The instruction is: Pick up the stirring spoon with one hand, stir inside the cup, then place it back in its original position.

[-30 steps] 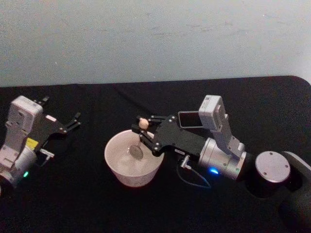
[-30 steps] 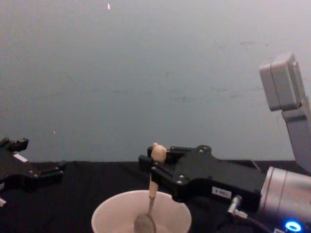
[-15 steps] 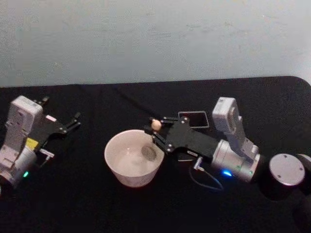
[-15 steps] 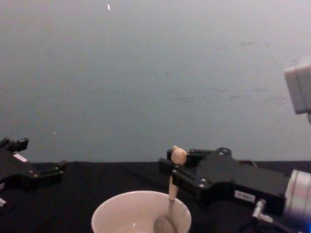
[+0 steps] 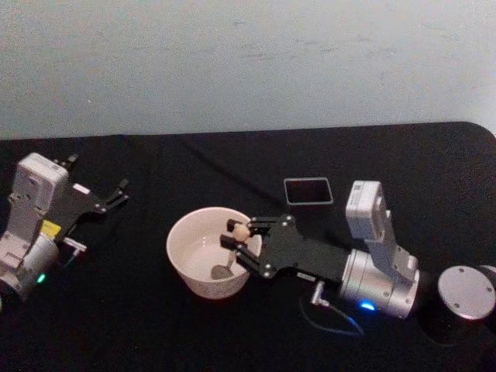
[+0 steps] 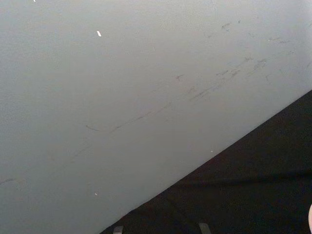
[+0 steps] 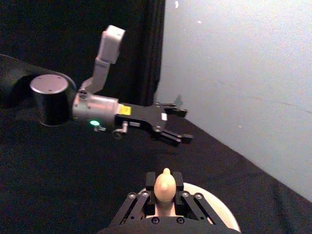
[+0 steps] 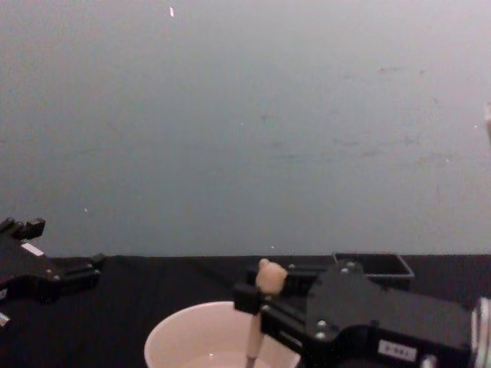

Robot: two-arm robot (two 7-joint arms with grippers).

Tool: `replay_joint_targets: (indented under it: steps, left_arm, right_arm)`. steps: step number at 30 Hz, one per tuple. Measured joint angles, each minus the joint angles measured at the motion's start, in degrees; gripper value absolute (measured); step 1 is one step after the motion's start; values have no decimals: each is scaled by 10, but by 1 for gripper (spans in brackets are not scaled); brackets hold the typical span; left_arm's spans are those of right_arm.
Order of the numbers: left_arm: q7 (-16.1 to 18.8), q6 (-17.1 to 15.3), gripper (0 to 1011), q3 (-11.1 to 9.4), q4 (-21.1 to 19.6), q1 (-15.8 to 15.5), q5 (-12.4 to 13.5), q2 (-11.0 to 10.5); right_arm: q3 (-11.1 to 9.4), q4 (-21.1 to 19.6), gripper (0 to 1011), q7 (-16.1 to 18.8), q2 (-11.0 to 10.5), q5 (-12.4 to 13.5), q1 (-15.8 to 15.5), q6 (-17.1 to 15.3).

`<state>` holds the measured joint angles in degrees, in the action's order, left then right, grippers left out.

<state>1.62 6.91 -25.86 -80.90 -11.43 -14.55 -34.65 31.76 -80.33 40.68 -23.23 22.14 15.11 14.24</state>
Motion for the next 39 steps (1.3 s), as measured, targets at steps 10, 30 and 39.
replay_joint_targets:
  steps: [10,30,39]
  left_arm:
    - [0,0,1002,0,0,0,0,0]
    - [0,0,1001,0,0,0,0,0]
    - [0,0,1001,0,0,0,0,0]
  right_arm:
    - [21,19,202,-6,28,-1,18,-2]
    - [9,106,202,-45,74,-32,70,12]
    - [3,106,202,-47,74,-34,69,11]
